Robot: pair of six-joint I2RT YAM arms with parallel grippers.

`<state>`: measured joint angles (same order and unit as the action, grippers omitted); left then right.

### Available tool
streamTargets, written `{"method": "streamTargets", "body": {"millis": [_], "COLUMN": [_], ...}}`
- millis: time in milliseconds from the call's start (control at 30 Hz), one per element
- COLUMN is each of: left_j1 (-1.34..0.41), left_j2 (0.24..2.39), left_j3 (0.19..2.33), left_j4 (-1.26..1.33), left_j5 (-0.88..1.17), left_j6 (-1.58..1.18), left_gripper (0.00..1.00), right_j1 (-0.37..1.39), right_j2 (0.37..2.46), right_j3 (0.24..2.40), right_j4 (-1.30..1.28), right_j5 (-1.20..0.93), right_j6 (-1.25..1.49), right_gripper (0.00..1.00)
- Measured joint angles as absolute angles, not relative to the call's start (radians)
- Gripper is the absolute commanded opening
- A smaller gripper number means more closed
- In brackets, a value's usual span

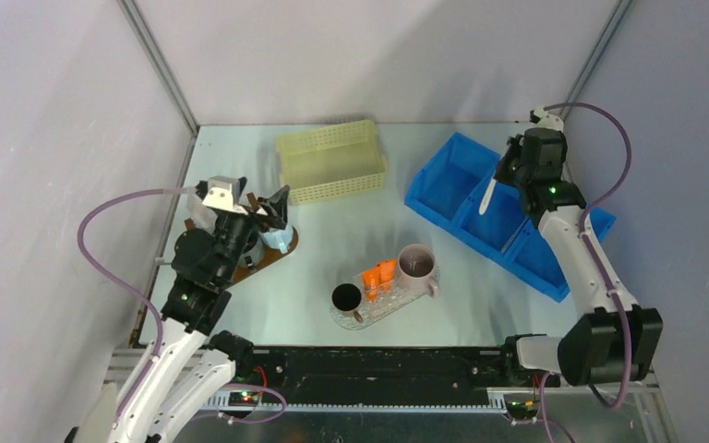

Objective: Prepare toiletry sets of a toothbrush and toothpaste on the tray
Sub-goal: Pick up the toothbrush from the storage box.

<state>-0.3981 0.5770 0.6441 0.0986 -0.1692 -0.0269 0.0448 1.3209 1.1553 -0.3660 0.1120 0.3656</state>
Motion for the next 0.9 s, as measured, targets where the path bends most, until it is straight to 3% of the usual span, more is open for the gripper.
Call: {"method": "streamTargets", "body": {"millis": [333,900], "left_j1": [-0.476,-0.707], "left_j2": [0.775,1.064], "left_j3": [0.766,0.971], "left_j4": [0.14,0.228], "left_j5": [0.19,0.401], "left_j6": [-0.099,-0.184], "left_gripper": [0.99,0.94], "right_j1": [0.207,0.511], "right_j2": [1.147,0.984], "right_j3": [1.15,1.093], "right_j4": [-0.26,-0.006], "right_j5": [0.064,-0.093], "right_j6": [0.367,0.324], "right_gripper": [0.0,0.0]}}
